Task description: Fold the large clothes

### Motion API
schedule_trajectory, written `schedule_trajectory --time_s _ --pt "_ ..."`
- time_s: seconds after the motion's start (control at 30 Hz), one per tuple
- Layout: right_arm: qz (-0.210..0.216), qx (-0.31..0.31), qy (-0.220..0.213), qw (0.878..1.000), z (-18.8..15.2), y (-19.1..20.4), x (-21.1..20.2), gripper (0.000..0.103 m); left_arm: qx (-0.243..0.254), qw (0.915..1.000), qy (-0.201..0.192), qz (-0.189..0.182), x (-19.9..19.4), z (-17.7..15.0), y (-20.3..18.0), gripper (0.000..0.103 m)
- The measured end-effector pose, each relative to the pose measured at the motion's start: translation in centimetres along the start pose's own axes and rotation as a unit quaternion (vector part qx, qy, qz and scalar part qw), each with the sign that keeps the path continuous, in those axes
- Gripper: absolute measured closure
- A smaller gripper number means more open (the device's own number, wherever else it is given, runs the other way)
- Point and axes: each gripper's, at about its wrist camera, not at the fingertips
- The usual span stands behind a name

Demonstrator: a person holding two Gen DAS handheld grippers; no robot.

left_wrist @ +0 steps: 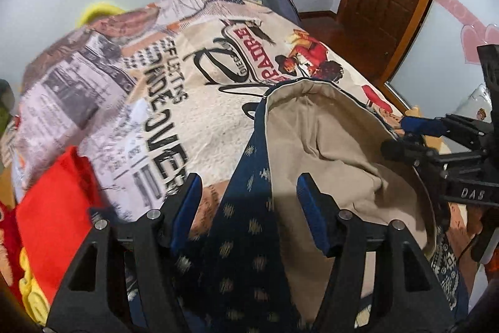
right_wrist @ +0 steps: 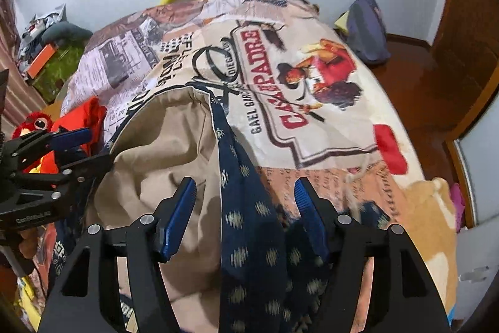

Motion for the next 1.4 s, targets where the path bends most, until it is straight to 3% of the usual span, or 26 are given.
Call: schedule_trajectory --time_s 0.1,0.2,0.27,0.33,0.37,0.4,0.47,0.77,1.0,1.17,1.4 --pt "0.013 -0.009 0.015 1.000 0.7 -0.1 1.4 0.041 -0.011 0.9994 0.019 -0.027 1.7 1.0 0.5 0.043" --pt "0.018 -0.013 0.017 1.000 0.9 -0.2 2.5 0.045 -0.021 0.9980 0.029 -0.052 3.0 1.5 0.8 0.055" --pt "0.024 -0.009 0.025 0.999 1.0 -0.4 2.8 0.059 -0.029 0.9973 0.033 -0.059 3.4 1.7 1.0 0.069" --pt "0.037 -0.002 0.034 0.999 1.2 -0.7 3.2 0.082 -0.033 0.9967 0.030 -0.067 3.6 1.7 1.1 0.092" --pt "0.048 0.003 0.036 0.998 1.2 -1.0 3.3 0.086 -0.034 0.9965 0.029 -0.071 3.6 1.7 1.1 0.094" --pt "0.055 0.008 0.035 0.998 1.2 -1.2 3.2 0.093 -0.037 0.9965 0.024 -0.071 3.3 1.6 1.1 0.095" --pt "0.062 0.013 0.042 0.997 1.0 -1.4 2.6 0.094 -0.034 0.9964 0.015 -0.077 2.4 1.3 1.0 0.096" --pt "0.083 -0.028 -0.013 0.996 -1.3 0.9 -6.1 0.095 -0.014 0.9948 -0.022 -0.099 -6.8 -1.5 -0.4 0.096" --pt "0.084 -0.060 -0.034 0.994 -5.7 3.5 -11.5 0.095 0.006 0.9969 -0.028 -0.073 -11.8 -6.5 -2.2 0.096" --pt "0.080 -0.079 -0.029 0.993 -9.2 4.6 -12.3 0.095 0.011 0.9976 -0.015 -0.067 -12.4 -10.9 -3.0 0.096" --pt "0.077 -0.077 0.022 0.994 -13.6 4.9 -10.1 0.095 0.017 0.9988 0.016 -0.042 -10.7 -16.9 -3.6 0.096"
Point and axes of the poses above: each gripper's, at about its wrist camera, not at the fingertips, and x roughly the way its jaws point, y to its left, z to its top, and after that the axes turned 12 degrees about y, right-handed
